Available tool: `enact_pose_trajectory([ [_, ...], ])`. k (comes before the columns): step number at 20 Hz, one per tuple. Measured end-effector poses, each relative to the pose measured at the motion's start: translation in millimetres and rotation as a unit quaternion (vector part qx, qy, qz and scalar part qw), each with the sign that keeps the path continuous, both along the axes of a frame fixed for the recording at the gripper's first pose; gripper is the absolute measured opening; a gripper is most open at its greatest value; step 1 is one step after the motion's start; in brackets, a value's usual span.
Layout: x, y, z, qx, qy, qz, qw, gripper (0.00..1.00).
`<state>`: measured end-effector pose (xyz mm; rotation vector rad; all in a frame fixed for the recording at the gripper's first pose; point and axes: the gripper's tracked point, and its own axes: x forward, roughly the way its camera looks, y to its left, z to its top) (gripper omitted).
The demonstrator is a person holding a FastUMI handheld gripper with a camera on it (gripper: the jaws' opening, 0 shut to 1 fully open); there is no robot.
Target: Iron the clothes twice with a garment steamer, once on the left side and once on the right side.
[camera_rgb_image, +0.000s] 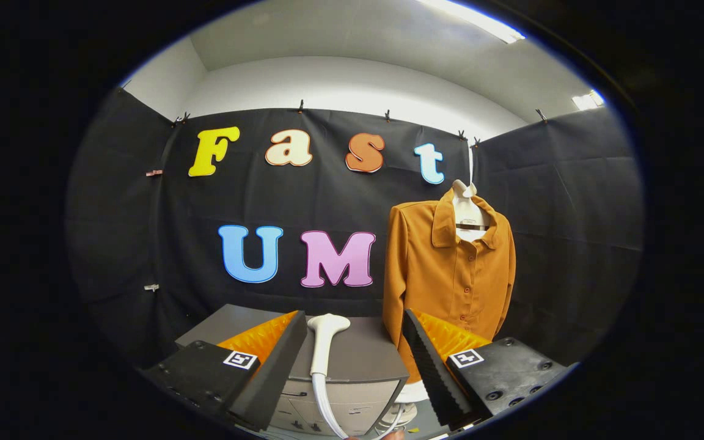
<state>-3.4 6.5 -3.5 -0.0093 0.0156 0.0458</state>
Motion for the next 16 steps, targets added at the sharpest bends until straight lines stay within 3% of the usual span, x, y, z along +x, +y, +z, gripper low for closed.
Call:
enact_pose_trajectory([
  [6, 3.7, 7.6, -11.5, 0.011, 0.023, 0.026, 0.999, 0.98],
  [13, 57.5, 45.5, -77.2, 0.011, 0.134, 0.047, 0.990, 0.98],
  [16, 84.7, 60.8, -117.6, 0.000, 0.203, 0.058, 0.977, 0.98],
])
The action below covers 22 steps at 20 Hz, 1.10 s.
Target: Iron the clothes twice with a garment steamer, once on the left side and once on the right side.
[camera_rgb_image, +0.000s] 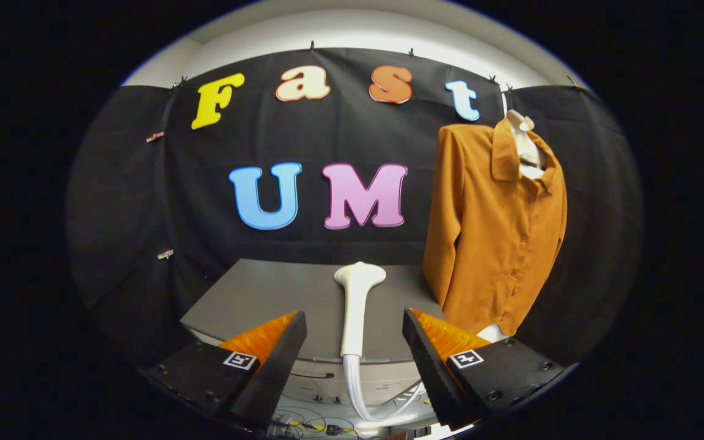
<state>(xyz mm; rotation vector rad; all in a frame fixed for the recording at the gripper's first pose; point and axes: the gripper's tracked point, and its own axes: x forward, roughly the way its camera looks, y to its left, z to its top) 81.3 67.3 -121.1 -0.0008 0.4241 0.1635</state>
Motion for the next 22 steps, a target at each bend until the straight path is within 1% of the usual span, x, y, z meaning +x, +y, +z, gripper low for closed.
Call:
enact_pose_trajectory([
  [1, 6.9, 4.9, -13.8, -0.001, 0.028, 0.003, 1.000, 0.98],
  [3, 25.2, 8.6, -30.2, -0.001, 0.063, 0.001, 0.998, 0.98],
  [7, 51.4, 18.2, -67.5, 0.020, 0.134, -0.014, 0.991, 0.98],
  [11, 63.9, 13.3, -113.7, -0.011, 0.182, -0.023, 0.983, 0.99],
  [13, 62.4, 11.2, -125.9, -0.018, 0.199, -0.028, 0.979, 0.98],
  [14, 66.1, 9.6, -136.4, -0.022, 0.204, -0.031, 0.978, 0.91],
  [15, 67.9, 10.0, -143.6, -0.023, 0.209, -0.032, 0.977, 0.88],
  [16, 69.5, 6.8, -149.3, -0.029, 0.213, -0.037, 0.976, 0.78],
  [17, 80.3, 13.0, -149.0, -0.016, 0.190, -0.027, 0.981, 0.73],
  [18, 74.2, 9.6, -139.3, -0.020, 0.198, -0.024, 0.980, 0.55],
  [19, 77.3, 10.5, -147.7, -0.023, 0.183, -0.017, 0.983, 0.36],
  [20, 75.9, 10.1, -144.8, -0.019, 0.173, -0.015, 0.985, 0.37],
  [22, 72.7, 11.6, -140.1, -0.013, 0.152, -0.005, 0.988, 0.26],
])
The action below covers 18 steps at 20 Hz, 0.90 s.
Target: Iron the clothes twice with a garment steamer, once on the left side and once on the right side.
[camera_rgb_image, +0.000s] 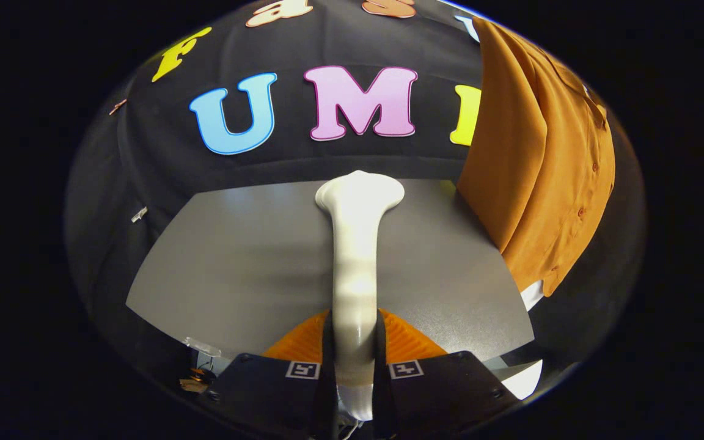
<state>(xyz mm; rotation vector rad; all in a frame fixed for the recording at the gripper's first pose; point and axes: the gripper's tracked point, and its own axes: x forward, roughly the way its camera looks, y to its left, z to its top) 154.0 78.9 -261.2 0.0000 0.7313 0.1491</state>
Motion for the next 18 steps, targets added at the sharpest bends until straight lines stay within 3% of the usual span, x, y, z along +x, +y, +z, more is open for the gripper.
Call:
enact_pose_trajectory([
  [4, -5.1, -2.7, 22.1, 0.012, -0.055, 0.003, 0.998, 0.26],
  [9, -22.2, -23.6, 83.8, 0.050, -0.149, -0.001, 0.988, 0.26],
  [18, -50.8, -115.9, 209.0, 0.060, -0.335, -0.027, 0.940, 0.25],
])
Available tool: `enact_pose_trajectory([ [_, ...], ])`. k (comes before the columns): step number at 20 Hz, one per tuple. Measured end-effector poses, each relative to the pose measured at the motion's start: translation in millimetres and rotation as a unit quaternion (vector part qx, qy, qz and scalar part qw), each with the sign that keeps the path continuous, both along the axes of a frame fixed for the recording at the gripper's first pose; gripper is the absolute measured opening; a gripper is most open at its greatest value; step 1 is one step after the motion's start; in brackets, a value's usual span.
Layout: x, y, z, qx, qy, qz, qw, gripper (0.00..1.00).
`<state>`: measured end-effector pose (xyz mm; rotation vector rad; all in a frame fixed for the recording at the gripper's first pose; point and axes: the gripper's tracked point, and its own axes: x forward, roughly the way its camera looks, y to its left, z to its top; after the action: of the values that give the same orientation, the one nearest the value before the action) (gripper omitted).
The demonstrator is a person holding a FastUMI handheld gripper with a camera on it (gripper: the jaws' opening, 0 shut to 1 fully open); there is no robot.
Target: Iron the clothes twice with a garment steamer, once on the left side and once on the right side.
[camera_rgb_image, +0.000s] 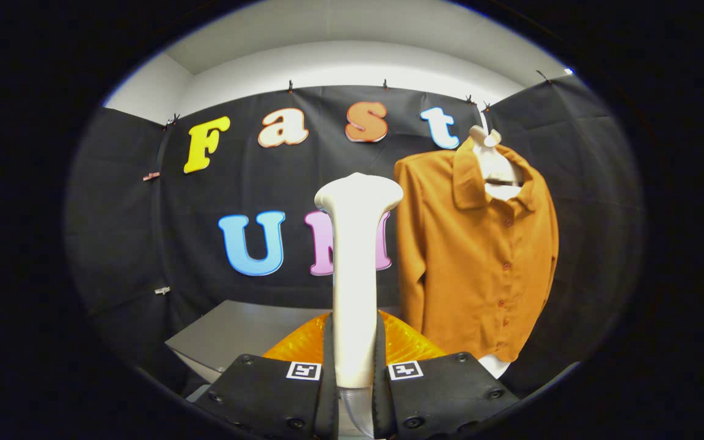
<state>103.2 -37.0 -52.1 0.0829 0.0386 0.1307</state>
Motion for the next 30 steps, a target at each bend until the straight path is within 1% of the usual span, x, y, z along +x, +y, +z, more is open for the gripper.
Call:
enact_pose_trajectory([
  [4, -14.8, -55.8, 31.0, -0.011, -0.066, -0.030, 0.997, 0.25],
  [7, -18.6, -84.8, 38.5, -0.010, -0.097, -0.034, 0.995, 0.25],
  [11, -9.8, -126.9, 29.8, -0.025, -0.106, -0.053, 0.993, 0.25],
  [16, 10.9, -167.9, 3.4, -0.022, -0.097, -0.071, 0.992, 0.25],
  [20, 36.2, -183.4, -20.1, -0.022, -0.084, -0.075, 0.993, 0.25],
  [25, 64.9, -184.9, -51.1, -0.017, -0.055, -0.072, 0.996, 0.25],
  [30, 71.8, -170.6, -71.4, -0.025, -0.050, -0.052, 0.997, 0.25],
])
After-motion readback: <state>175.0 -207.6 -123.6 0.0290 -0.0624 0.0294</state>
